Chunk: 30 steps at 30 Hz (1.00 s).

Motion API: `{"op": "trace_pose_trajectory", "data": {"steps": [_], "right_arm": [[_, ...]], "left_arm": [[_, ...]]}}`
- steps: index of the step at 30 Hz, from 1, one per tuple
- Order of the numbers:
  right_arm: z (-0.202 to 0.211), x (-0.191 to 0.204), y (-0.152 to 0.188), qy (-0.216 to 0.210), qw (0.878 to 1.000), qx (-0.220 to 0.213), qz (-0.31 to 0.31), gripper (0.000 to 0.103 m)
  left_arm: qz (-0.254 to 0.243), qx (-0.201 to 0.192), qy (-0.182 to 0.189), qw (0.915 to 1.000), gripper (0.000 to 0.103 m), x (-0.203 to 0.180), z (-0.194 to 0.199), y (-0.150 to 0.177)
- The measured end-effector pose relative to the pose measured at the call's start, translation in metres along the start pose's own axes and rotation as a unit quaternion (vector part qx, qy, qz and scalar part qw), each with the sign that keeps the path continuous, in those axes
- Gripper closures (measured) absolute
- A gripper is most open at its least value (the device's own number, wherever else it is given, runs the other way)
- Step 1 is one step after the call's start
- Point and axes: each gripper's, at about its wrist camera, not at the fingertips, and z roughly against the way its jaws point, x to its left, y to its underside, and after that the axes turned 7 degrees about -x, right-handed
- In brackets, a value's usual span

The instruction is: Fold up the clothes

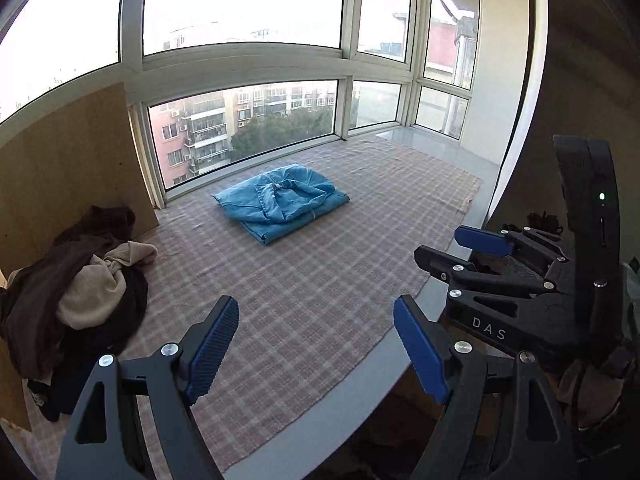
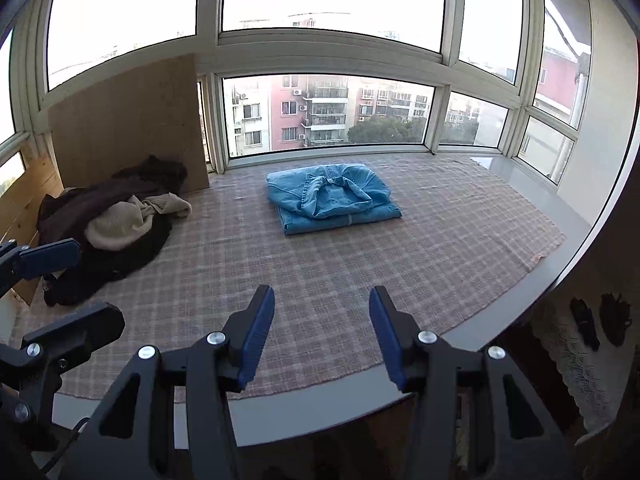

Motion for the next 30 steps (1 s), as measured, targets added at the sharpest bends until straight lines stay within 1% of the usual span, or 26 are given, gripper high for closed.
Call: {"op": "trace_pose_trajectory", "data": {"steps": [8, 13, 18, 25, 30], "right_arm": [[-0.007, -0.008, 0.003, -0.004, 1.000, 0.009, -0.008, 0.054], [-0.008, -0.010, 0.002, -0.004, 1.000, 0.010, -0.005, 0.054], [-0.009, -0.011, 0.003, -0.003, 1.000, 0.014, -0.006, 0.054], [-0.008, -0.011, 0.005, -0.001, 1.000, 0.016, -0.002, 0.054], [-0.010, -0.013, 0.005, -0.002, 1.000, 0.019, 0.000, 0.054]], "left_arm": [[0.003, 0.007, 0.004, 1.0000, 0.024, -0.002, -0.003, -0.001], [-0.014, 0.005, -0.008, 0.9999, 0.024, -0.007, -0.003, -0.001], [-0.019, 0.001, -0.010, 0.9998, 0.024, -0.010, -0.002, -0.002], [-0.004, 0.002, -0.003, 1.0000, 0.024, -0.006, -0.003, -0.002], [-0.009, 0.003, -0.002, 1.0000, 0.024, -0.009, -0.004, -0.001]]}}
